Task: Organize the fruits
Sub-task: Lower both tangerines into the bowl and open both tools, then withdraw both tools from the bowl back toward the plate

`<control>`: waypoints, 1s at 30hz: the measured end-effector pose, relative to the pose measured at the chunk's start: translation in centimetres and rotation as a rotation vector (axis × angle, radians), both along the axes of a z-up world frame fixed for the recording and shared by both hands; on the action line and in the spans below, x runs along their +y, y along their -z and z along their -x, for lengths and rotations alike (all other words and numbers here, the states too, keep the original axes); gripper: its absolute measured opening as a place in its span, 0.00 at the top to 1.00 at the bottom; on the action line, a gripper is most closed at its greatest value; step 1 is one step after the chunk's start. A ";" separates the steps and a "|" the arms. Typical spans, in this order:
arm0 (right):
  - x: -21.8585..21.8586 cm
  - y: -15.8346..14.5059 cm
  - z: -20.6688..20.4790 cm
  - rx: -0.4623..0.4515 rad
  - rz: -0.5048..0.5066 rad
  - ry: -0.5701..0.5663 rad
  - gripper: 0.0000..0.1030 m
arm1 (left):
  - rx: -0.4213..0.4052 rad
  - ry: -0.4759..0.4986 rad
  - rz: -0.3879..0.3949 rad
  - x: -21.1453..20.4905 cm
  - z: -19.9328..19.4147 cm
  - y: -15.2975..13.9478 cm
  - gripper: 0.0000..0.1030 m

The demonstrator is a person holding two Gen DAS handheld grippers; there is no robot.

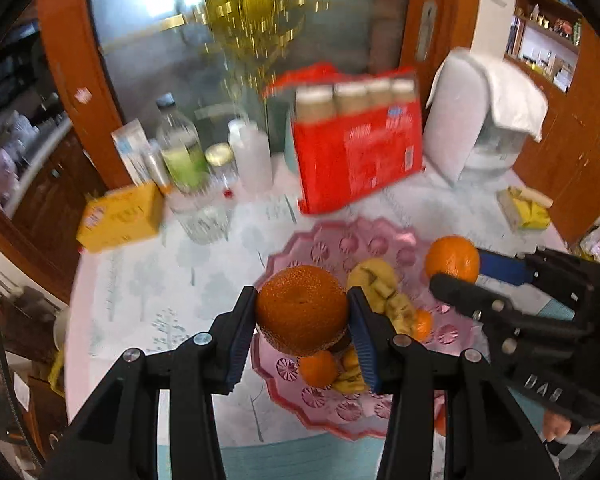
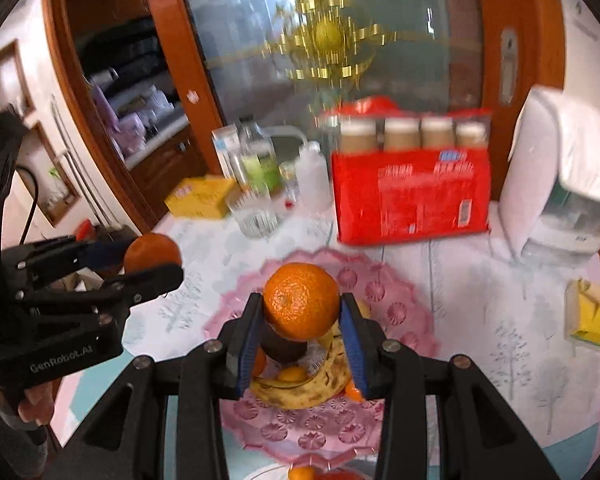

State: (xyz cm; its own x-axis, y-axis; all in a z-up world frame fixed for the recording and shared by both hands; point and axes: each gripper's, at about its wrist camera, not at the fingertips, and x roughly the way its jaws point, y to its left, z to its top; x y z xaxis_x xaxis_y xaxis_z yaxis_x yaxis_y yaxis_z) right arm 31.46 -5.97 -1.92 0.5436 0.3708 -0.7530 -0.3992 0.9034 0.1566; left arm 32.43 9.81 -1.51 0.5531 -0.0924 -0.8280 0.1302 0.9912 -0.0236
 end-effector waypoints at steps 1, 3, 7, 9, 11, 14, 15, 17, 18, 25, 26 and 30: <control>0.3 1.2 -0.5 0.024 0.003 0.001 0.63 | 0.018 0.013 0.001 0.1 -0.8 1.2 0.57; 0.7 3.7 -1.3 0.072 0.004 0.001 0.63 | 0.058 0.048 -0.001 0.2 -2.2 3.5 0.57; 1.5 7.7 -2.2 0.155 0.020 -0.005 0.62 | 0.113 0.120 -0.025 -0.2 -4.4 7.2 0.57; 1.9 9.1 -2.4 0.180 0.032 -0.008 0.62 | 0.136 0.147 -0.024 -0.5 -5.3 8.9 0.57; 2.2 10.0 -2.4 0.178 0.043 -0.008 0.62 | 0.163 0.167 -0.010 -0.7 -6.0 10.4 0.57; 2.6 10.1 -2.3 0.152 0.069 -0.021 0.62 | 0.169 0.190 -0.005 -1.0 -6.4 11.9 0.57; 2.9 10.1 -2.2 0.143 0.084 -0.027 0.62 | 0.164 0.194 -0.004 -1.0 -6.4 12.1 0.57; 3.2 10.2 -1.9 0.123 0.112 -0.042 0.61 | 0.172 0.190 0.010 -0.8 -6.6 12.4 0.55; 3.3 10.2 -1.8 0.114 0.122 -0.047 0.61 | 0.177 0.189 0.023 -0.6 -6.8 12.5 0.53; 3.4 10.0 -1.3 0.091 0.124 -0.035 0.52 | 0.169 0.178 0.033 0.2 -6.2 12.5 0.35; 3.4 10.0 -1.3 0.100 0.114 -0.031 0.52 | 0.166 0.173 0.037 0.2 -6.1 12.2 0.33; 3.2 9.6 -1.2 0.098 0.100 -0.020 0.52 | 0.147 0.148 0.055 0.7 -5.2 11.3 0.29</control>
